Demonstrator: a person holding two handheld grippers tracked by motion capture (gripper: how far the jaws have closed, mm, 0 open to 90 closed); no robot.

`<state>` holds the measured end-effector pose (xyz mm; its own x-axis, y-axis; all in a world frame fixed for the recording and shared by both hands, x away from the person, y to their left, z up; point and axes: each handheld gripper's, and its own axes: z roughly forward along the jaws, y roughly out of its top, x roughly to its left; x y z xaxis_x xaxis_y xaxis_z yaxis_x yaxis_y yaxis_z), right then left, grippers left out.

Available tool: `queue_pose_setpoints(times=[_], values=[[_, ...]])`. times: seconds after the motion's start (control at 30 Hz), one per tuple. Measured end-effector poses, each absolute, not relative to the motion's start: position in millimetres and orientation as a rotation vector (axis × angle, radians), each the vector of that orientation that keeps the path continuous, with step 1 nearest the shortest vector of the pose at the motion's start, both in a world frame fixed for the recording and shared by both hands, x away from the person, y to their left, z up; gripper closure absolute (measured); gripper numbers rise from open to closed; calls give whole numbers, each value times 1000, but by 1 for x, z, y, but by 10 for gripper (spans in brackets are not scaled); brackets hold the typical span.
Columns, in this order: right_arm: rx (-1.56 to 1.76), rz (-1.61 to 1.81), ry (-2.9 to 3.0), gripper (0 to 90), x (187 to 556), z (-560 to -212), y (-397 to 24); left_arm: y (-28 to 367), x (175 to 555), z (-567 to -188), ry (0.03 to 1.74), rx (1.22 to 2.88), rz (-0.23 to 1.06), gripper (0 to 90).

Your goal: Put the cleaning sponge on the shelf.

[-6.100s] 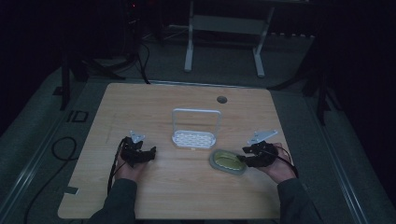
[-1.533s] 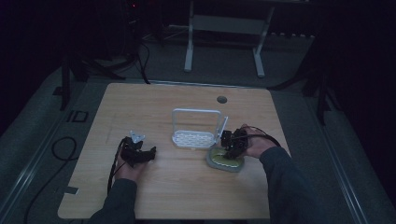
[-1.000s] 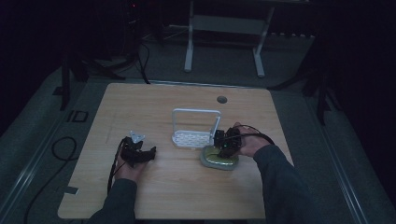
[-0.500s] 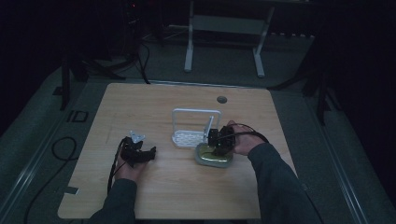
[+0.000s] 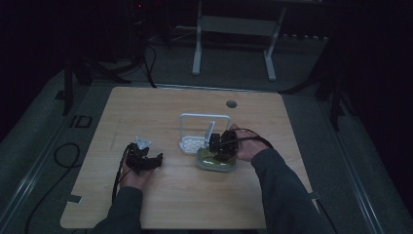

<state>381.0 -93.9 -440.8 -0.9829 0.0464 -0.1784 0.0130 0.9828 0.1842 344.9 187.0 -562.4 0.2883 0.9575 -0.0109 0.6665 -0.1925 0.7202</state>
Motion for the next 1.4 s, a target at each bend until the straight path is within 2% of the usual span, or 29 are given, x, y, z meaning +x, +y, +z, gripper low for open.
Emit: queue_pose_setpoints(times=[1.4], values=[[5,244,2828,717,384,-449,-73,187,345,-562,1449,1942,603,233]])
